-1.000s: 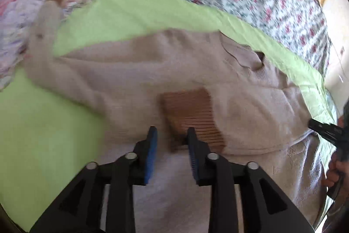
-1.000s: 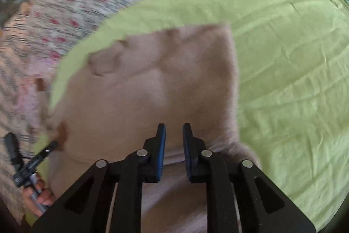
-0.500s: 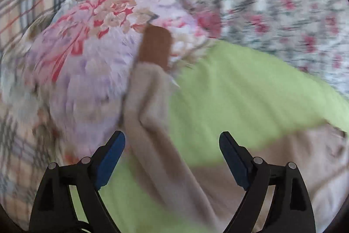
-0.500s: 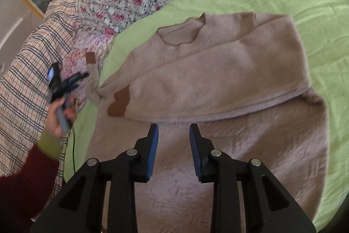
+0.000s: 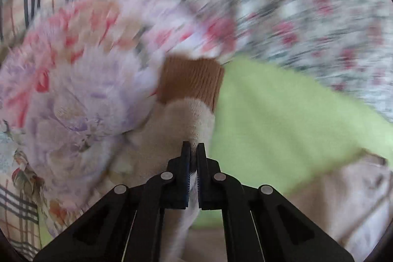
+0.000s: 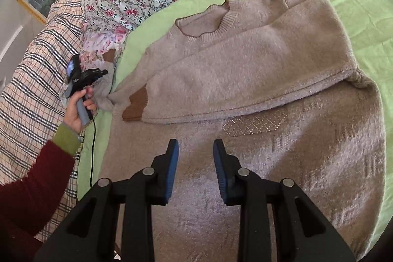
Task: Fold small clothes
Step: 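Grasp the other sleeve's brown cuff with the left gripper, then fold the sleeve across the body with the left gripper and release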
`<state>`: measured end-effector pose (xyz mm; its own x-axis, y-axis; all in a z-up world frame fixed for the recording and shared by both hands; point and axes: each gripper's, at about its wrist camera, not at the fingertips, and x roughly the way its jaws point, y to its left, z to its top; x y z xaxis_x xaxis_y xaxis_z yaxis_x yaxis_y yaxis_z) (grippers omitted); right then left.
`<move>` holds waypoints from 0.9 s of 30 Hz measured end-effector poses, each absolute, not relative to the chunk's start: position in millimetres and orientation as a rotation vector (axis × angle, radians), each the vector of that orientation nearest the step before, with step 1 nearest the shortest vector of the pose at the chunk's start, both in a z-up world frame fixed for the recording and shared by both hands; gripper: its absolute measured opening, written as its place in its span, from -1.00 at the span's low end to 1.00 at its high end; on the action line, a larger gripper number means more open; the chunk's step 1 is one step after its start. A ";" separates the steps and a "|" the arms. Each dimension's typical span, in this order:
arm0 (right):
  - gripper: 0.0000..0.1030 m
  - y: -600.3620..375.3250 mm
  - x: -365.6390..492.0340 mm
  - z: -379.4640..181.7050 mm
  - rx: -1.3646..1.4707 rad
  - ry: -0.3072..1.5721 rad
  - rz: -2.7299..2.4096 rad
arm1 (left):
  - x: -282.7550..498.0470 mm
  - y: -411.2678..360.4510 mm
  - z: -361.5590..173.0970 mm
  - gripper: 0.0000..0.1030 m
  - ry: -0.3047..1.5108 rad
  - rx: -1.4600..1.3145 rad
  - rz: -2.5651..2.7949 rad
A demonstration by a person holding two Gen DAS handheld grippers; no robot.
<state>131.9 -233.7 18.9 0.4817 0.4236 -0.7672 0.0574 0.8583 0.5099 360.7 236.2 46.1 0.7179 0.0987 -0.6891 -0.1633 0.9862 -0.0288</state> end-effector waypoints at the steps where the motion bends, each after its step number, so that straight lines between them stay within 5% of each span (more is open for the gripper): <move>1: -0.40 -233.5 131.4 19.2 0.518 1.050 0.239 | 347.2 222.9 56.4 -0.97 0.724 -0.079 0.104; 7: -0.40 -237.2 123.0 20.7 0.544 1.015 0.229 | 287.4 126.4 85.0 -1.00 0.615 -0.101 -0.176; 14: -0.40 -256.3 110.5 32.1 0.552 0.993 0.194 | 296.2 48.9 55.0 -0.98 0.697 -0.013 -0.282; 16: -0.40 -261.6 107.4 33.9 0.553 0.987 0.185 | 300.3 49.5 42.3 -0.74 0.745 0.035 -0.296; 18: -0.40 -265.5 107.1 31.0 0.564 0.992 0.170 | 300.1 50.1 30.0 0.55 0.795 0.120 -0.284; 19: -0.40 -266.8 108.3 27.8 0.574 0.998 0.171 | 300.5 53.1 22.5 0.72 0.789 0.170 -0.250; 25: -0.40 -252.7 114.0 13.4 0.593 1.036 0.212 | 318.6 80.6 -26.7 0.76 0.902 0.280 -0.126; 27: -0.40 -246.6 115.5 12.1 0.587 1.044 0.227 | 325.7 84.4 -40.3 0.54 0.934 0.286 -0.131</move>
<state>115.5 -246.6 12.1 0.4966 0.4450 -0.7452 0.0955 0.8254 0.5564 325.7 84.4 -40.3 0.5902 0.0120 -0.8072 0.2341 0.9544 0.1853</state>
